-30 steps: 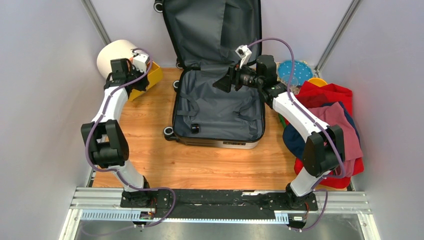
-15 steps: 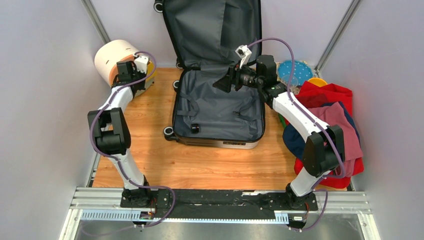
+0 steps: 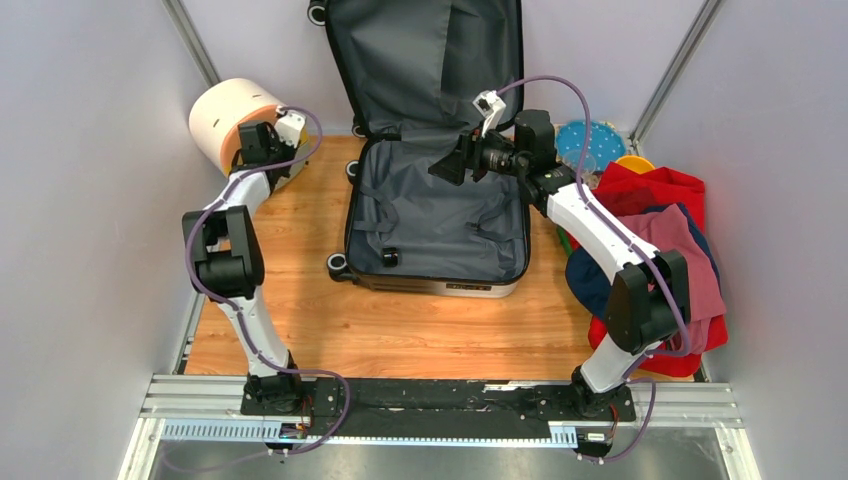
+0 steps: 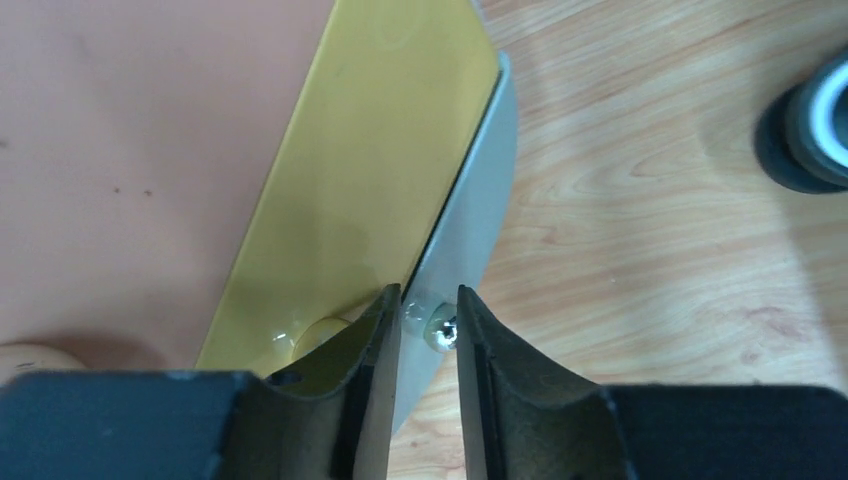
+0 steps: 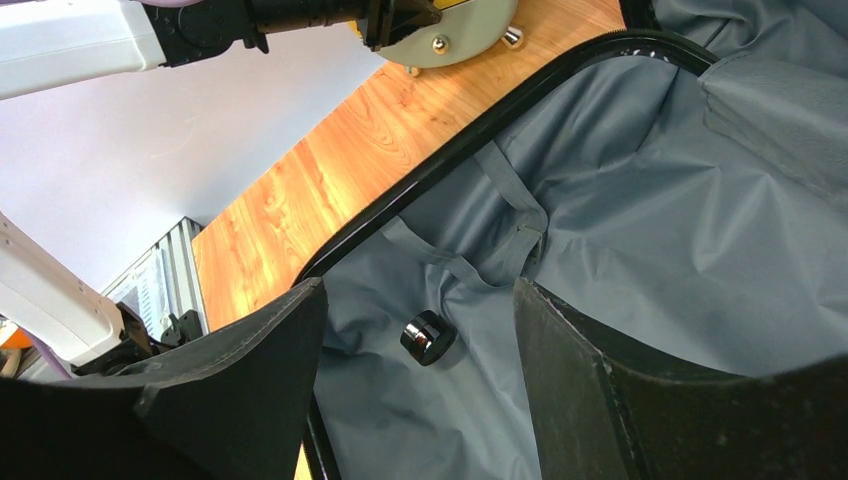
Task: Open, take out, and arrange the luggage
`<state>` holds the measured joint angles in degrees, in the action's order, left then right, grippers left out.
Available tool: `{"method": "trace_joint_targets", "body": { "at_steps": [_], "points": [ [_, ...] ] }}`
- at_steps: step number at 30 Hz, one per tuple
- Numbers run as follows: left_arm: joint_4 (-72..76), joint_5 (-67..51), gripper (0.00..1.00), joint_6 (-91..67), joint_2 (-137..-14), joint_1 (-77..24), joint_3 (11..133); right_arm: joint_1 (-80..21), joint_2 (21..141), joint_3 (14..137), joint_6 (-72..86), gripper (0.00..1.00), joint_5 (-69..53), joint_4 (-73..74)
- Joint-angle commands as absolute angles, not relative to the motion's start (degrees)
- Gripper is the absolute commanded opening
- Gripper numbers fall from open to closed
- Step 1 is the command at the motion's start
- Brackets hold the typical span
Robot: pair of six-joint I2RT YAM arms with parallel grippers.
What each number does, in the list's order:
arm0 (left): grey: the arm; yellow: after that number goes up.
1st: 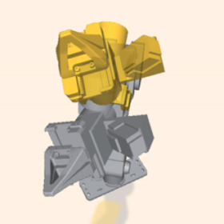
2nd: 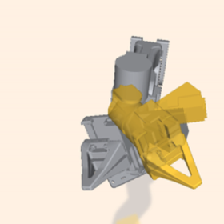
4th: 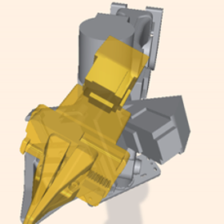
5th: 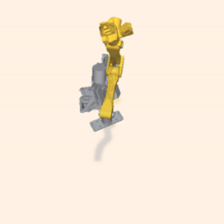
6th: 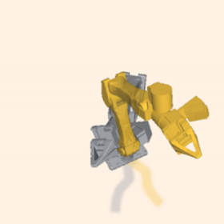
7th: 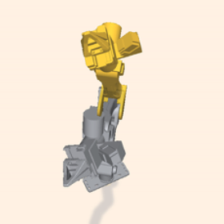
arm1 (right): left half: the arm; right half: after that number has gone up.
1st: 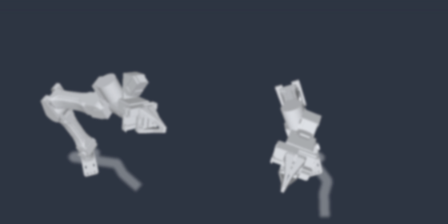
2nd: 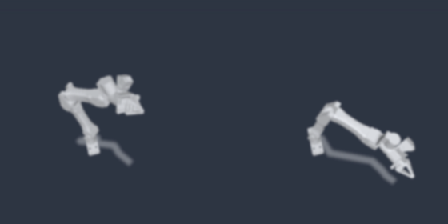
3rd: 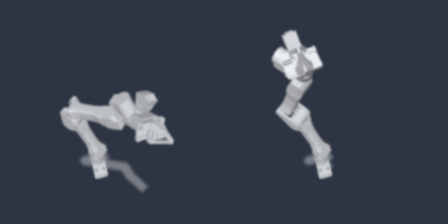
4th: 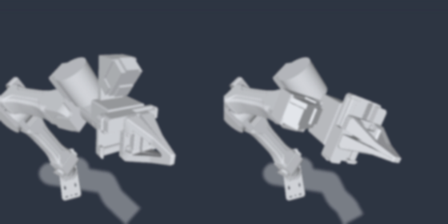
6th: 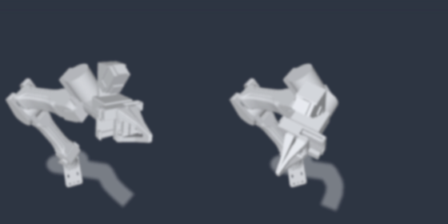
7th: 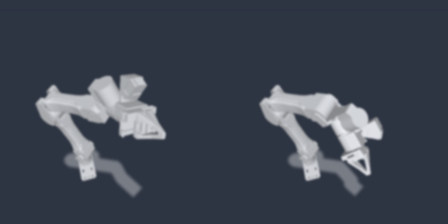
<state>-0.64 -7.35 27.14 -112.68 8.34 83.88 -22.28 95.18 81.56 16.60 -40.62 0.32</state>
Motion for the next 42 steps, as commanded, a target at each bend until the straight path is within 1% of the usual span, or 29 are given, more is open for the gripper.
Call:
{"method": "trace_joint_targets", "body": {
  "at_steps": [1, 3, 4, 6, 7, 8, 11, 13, 14, 17, 19, 20, 23, 24, 26, 27, 30, 35, 42],
  "points": [
    [-4.03, -22.64, 0.43, 34.88, -106.02, 10.37, 82.12, -21.71, 93.34, 81.56, 15.29, 0.72, -40.78, -0.53],
    [-5.79, -32.02, 0.48, 40.41, -103.46, 11.07, 79.38, -21.53, 93.16, 81.30, 15.21, 0.72, -40.87, -0.53],
    [-9.37, -34.69, 0.61, 43.04, -101.71, 11.60, 78.23, -21.53, 93.08, 81.21, 15.21, 0.72, -40.87, -0.53],
    [-13.16, -38.91, 0.65, 52.09, -100.55, 12.13, 77.52, -21.53, 93.08, 81.12, 15.29, 0.72, -40.96, -0.53],
    [-19.36, -39.81, 0.71, 56.47, -100.20, 12.30, 77.87, -21.53, 93.16, 81.12, 15.21, 0.72, -41.22, -0.53],
    [-21.86, -40.51, 0.73, 63.65, -100.02, 12.48, 77.96, -21.45, 93.25, 81.21, 15.29, 0.72, -41.39, -0.53],
    [-26.19, -42.18, 0.73, 71.68, -100.11, 13.97, 77.87, -21.45, 93.69, 81.39, 15.64, 0.72, -41.75, -0.79],
    [-26.98, -44.46, 0.70, 76.52, -100.46, 15.20, 77.09, -21.36, 94.04, 81.56, 15.73, 0.72, -42.10, -0.79],
    [-27.07, -48.13, 0.70, 83.95, -100.46, 16.95, 76.21, -21.44, 94.13, 81.56, 15.82, 0.72, -42.36, -0.62],
    [-19.27, -50.01, 0.69, 92.34, -100.37, 18.37, 70.41, -21.36, 94.30, 81.74, 16.00, 0.72, -42.71, -0.35],
    [-18.54, -50.53, 0.69, 98.14, -102.55, 18.54, 71.01, -21.45, 94.39, 81.74, 16.17, 0.72, -42.80, -0.26],
    [-17.85, -50.54, 0.69, 98.70, -103.18, 18.46, 71.36, -21.27, 94.22, 81.65, 16.08, 0.72, -42.80, -0.26],
    [-8.20, -49.84, 0.68, 101.06, -103.89, 18.28, 67.60, -21.36, 93.61, 81.12, 15.73, 0.72, -42.28, -0.26],
    [1.57, -49.49, 0.66, 101.60, -103.63, 18.19, 62.80, -21.44, 93.34, 80.95, 15.56, 0.72, -42.28, -0.26],
    [11.64, -49.13, 0.66, 102.65, -103.80, 18.37, 58.03, -21.44, 92.99, 80.33, 15.29, 0.72, -41.92, -0.26],
    [20.65, -49.13, 0.66, 102.22, -104.76, 18.37, 54.70, -21.45, 92.99, 80.16, 15.12, 0.72, -41.92, -0.18],
    [29.50, -49.74, 0.66, 102.04, -107.48, 18.46, 52.83, -21.45, 93.25, 80.33, 15.03, 0.72, -42.19, -0.26],
    [36.37, -49.66, 0.66, 102.75, -111.44, 18.28, 54.14, -21.44, 93.87, 81.03, 14.06, 0.72, -41.75, 2.37],
    [39.02, -47.20, 0.66, 103.53, -116.09, 18.46, 55.72, -21.36, 94.13, 81.21, 13.36, 0.72, -41.57, 3.34]
  ]
}}
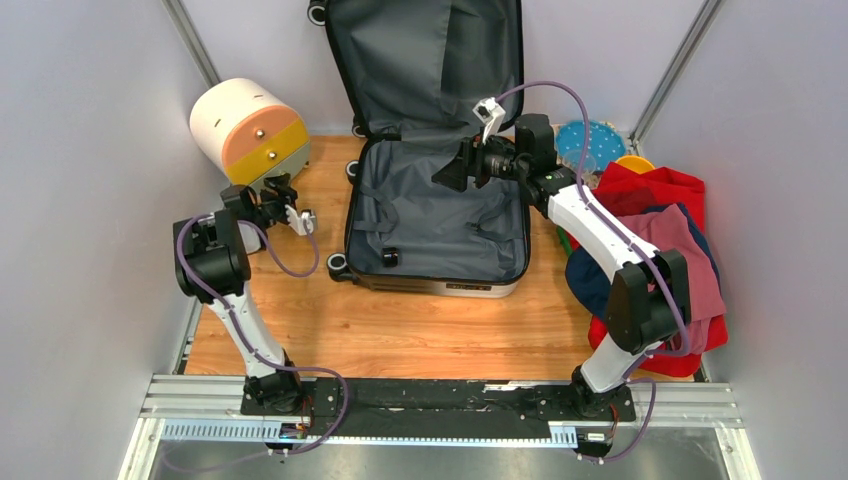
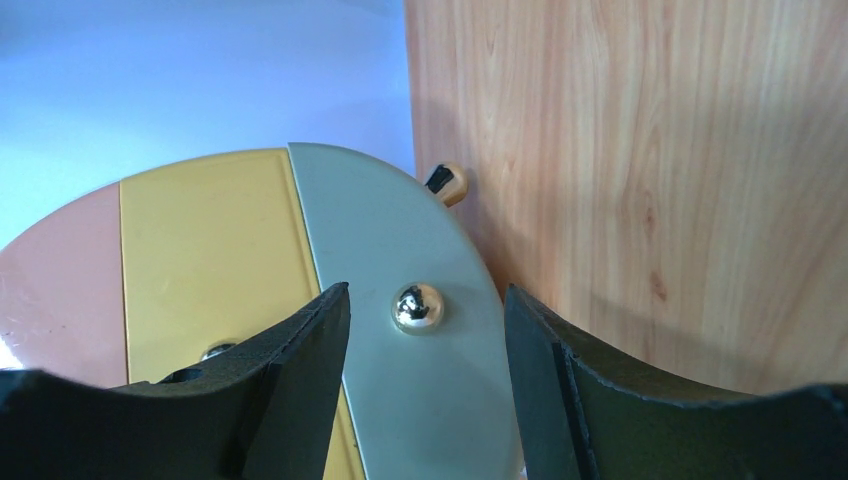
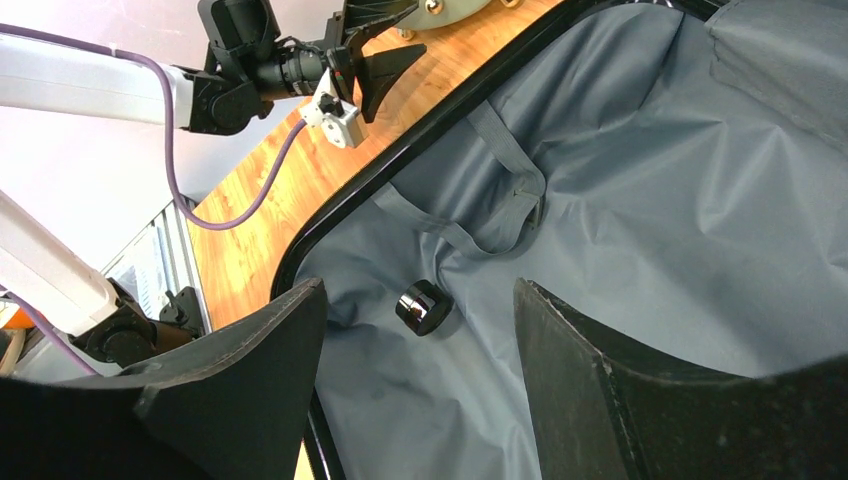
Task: Open, take out, and arrange the luggage
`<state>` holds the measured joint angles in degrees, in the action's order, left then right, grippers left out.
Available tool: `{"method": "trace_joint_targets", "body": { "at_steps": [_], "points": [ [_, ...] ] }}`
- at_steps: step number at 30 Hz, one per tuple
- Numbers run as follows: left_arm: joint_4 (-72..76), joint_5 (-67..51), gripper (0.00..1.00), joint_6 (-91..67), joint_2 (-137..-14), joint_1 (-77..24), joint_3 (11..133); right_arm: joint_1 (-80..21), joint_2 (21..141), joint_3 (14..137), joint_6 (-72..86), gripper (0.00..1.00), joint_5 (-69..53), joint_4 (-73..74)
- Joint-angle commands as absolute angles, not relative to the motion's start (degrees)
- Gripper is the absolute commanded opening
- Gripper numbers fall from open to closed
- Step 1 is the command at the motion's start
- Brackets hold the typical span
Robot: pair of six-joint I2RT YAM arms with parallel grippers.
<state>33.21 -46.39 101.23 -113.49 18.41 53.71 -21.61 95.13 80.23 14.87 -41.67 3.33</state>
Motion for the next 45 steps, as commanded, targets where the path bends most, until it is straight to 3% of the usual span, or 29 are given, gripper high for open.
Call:
{"method": "trace_joint_targets", "body": {
  "at_steps": [1, 7, 17, 25, 28, 29, 45],
  "points": [
    [40.42, -46.24, 0.66, 103.01, -116.71, 18.46, 55.81, -21.36, 94.22, 81.30, 13.27, 0.72, -41.57, 3.43],
    [48.33, -43.33, 0.66, 100.29, -121.55, 18.63, 57.39, -21.36, 95.10, 81.91, 13.71, 0.72, -41.92, 3.51],
    [48.78, -42.72, 0.61, 100.11, -127.17, 18.72, 64.94, -21.27, 96.59, 83.49, 13.89, 0.73, -43.24, 5.09],
    [48.08, -45.08, 0.37, 101.95, -126.74, 18.81, 63.81, -21.36, 97.82, 85.25, 13.89, 0.73, -43.07, 5.80],
    [47.72, -46.31, 0.19, 102.57, -125.25, 18.46, 61.71, -21.18, 98.26, 85.60, 13.97, 0.73, -43.24, 5.80],
    [47.72, -46.49, 0.08, 102.66, -124.29, 18.28, 60.31, -21.36, 98.44, 85.69, 13.97, 0.73, -43.42, 5.80],
    [51.77, -49.66, 0.09, 101.87, -117.16, 13.10, 48.34, -21.27, 97.65, 84.73, 14.41, 0.73, -43.59, 5.36]
  ]
}}
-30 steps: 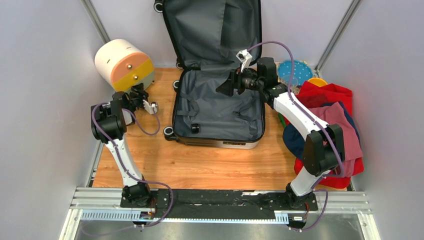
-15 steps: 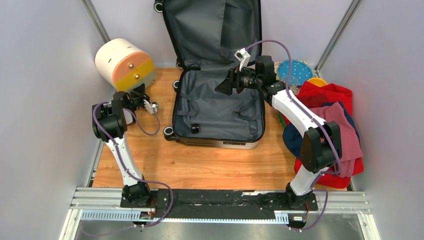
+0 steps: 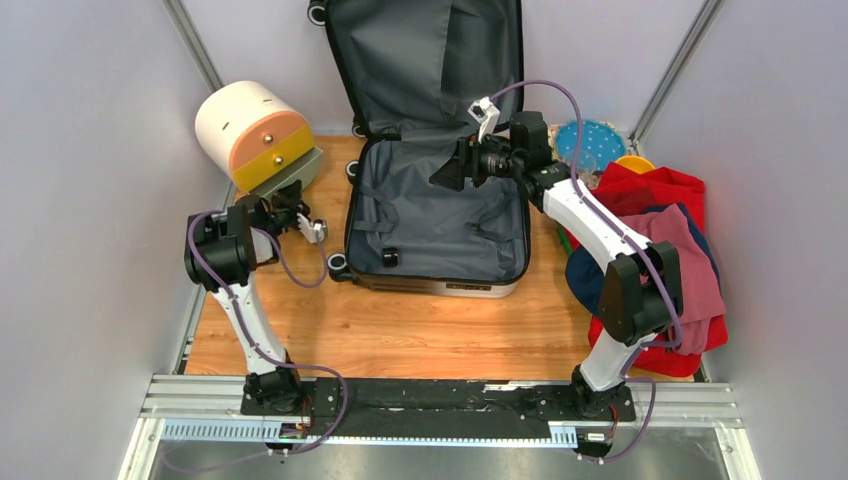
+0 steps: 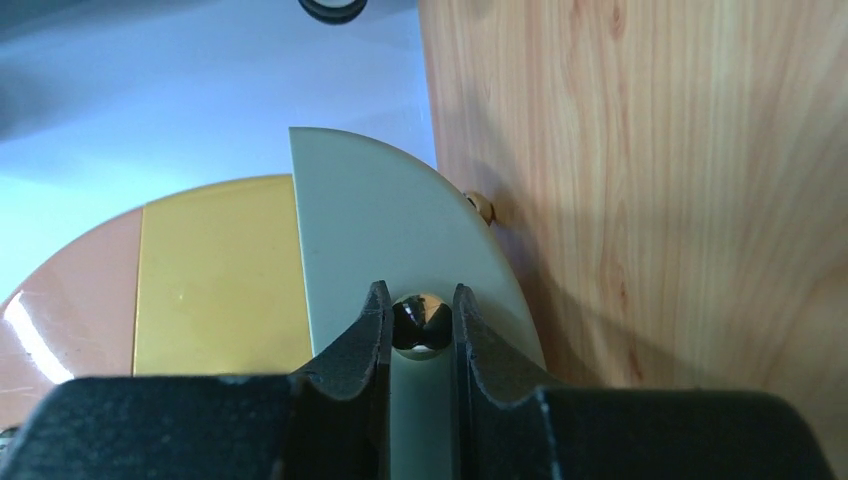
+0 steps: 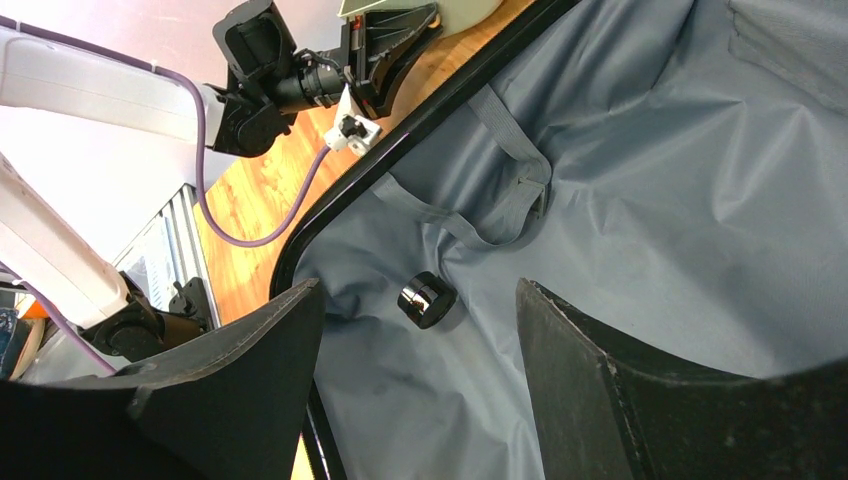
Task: Open, take out, and arrange the luggage
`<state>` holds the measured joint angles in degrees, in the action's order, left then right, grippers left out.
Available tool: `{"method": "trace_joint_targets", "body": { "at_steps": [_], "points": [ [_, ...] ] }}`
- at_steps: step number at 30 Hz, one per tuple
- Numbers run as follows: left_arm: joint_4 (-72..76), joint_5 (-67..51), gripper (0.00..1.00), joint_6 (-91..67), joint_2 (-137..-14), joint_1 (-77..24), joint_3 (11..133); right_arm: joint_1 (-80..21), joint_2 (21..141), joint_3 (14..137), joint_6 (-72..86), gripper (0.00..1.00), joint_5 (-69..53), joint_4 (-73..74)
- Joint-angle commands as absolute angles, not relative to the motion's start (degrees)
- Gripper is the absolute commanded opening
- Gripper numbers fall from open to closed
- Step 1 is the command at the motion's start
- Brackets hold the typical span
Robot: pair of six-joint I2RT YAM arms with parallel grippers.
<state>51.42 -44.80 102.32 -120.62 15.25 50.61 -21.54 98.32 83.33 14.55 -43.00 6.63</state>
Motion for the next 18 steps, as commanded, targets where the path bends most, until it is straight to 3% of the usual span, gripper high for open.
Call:
{"method": "trace_joint_targets", "body": {
  "at_steps": [1, 7, 10, 11, 13, 14, 18],
  "points": [
    [52.12, -49.92, 0.09, 101.87, -116.90, 12.92, 47.90, -21.27, 97.56, 84.55, 14.50, 0.73, -43.59, 5.36],
    [52.56, -51.51, 0.11, 103.09, -113.82, 11.95, 42.37, -21.36, 96.86, 83.67, 14.50, 0.73, -43.59, 5.01],
    [52.82, -51.59, 0.27, 102.92, -112.94, 11.78, 40.96, -21.27, 97.03, 83.67, 14.59, 0.73, -43.86, 4.92],
    [53.00, -51.77, 0.41, 102.66, -112.33, 11.86, 40.61, -21.36, 96.94, 83.67, 14.59, 0.73, -43.86, 4.92],
    [53.43, -51.86, 0.55, 102.57, -111.71, 11.78, 39.47, -21.36, 96.86, 83.58, 14.50, 0.73, -43.95, 4.92],
    [53.61, -51.77, 0.67, 102.05, -110.93, 11.78, 39.11, -21.36, 96.94, 83.50, 14.50, 0.73, -43.95, 5.01],
    [53.26, -51.68, 0.72, 100.20, -107.94, 11.87, 37.10, -21.36, 96.68, 83.41, 13.89, 0.73, -43.86, 5.45]
  ]
}}
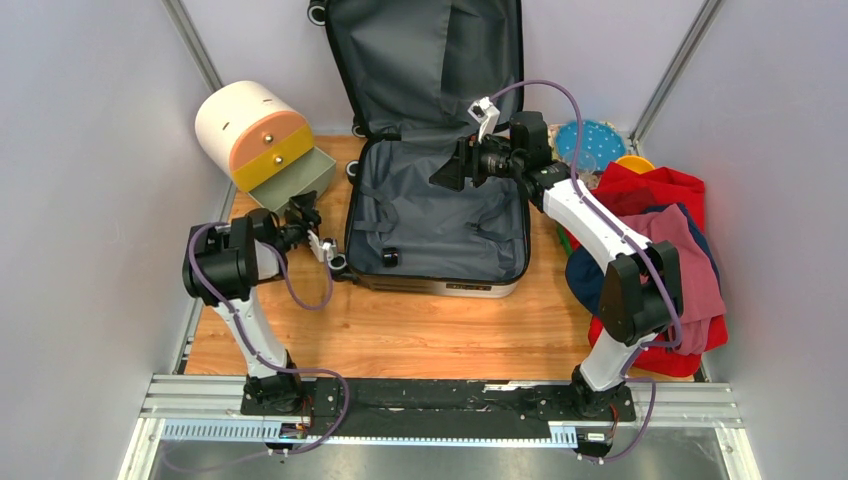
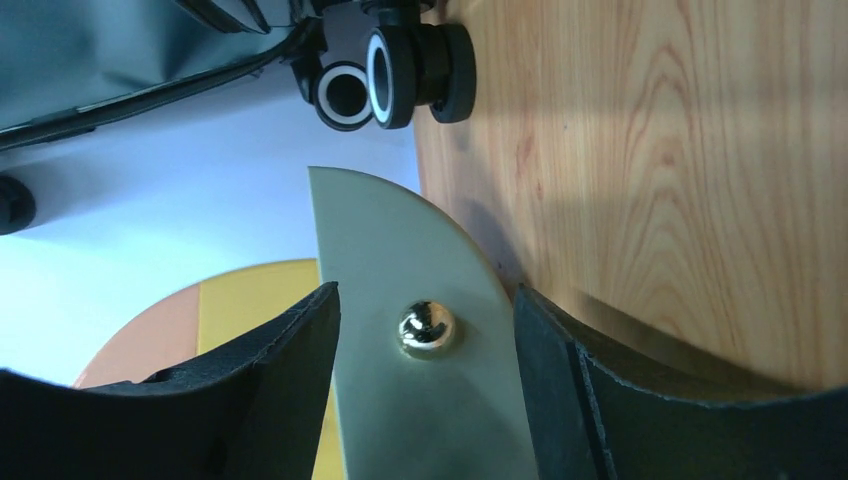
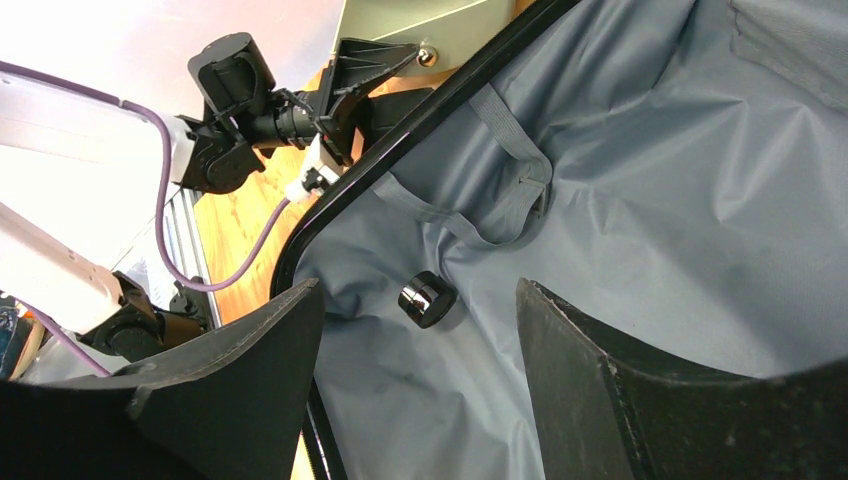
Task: Open, take out, and arrange the luggage
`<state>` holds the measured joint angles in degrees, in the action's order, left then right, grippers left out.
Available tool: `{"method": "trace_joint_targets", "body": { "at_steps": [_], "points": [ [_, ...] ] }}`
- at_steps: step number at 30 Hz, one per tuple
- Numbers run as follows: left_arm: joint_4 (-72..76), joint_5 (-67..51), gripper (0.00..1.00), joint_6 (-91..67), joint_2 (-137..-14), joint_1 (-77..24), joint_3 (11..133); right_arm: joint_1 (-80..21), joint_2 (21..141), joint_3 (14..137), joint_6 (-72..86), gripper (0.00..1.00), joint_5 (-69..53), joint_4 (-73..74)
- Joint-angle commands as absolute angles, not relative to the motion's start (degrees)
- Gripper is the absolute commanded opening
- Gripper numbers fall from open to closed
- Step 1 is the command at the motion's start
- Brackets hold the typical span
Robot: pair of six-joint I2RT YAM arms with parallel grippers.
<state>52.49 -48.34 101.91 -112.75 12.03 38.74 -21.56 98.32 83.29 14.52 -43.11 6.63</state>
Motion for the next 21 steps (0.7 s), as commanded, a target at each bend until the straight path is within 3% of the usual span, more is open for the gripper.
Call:
{"method": "trace_joint_targets", "body": {
  "at_steps": [1, 5, 9, 15, 21],
  "points": [
    [52.22, -51.77, 0.72, 100.20, -107.15, 12.04, 36.05, -21.36, 96.77, 83.41, 13.45, 0.73, -43.77, 5.54],
    [51.07, -52.30, 0.72, 98.80, -101.01, 12.92, 31.48, -21.36, 97.29, 84.28, 10.04, 0.73, -43.51, 8.16],
    [46.16, -52.47, 0.72, 97.74, -93.27, 13.97, 25.85, -22.93, 99.31, 87.17, -1.81, 0.72, -41.67, 21.04],
    [28.43, -50.63, 0.69, 93.79, -79.82, 18.09, 20.57, -27.94, 105.45, 91.92, -15.53, 0.67, -39.55, 34.42],
    [4.29, -43.96, 0.69, 66.41, -69.18, 19.95, 29.33, -30.06, 110.48, 96.77, -17.40, 0.62, -39.81, 40.96]
  ]
}}
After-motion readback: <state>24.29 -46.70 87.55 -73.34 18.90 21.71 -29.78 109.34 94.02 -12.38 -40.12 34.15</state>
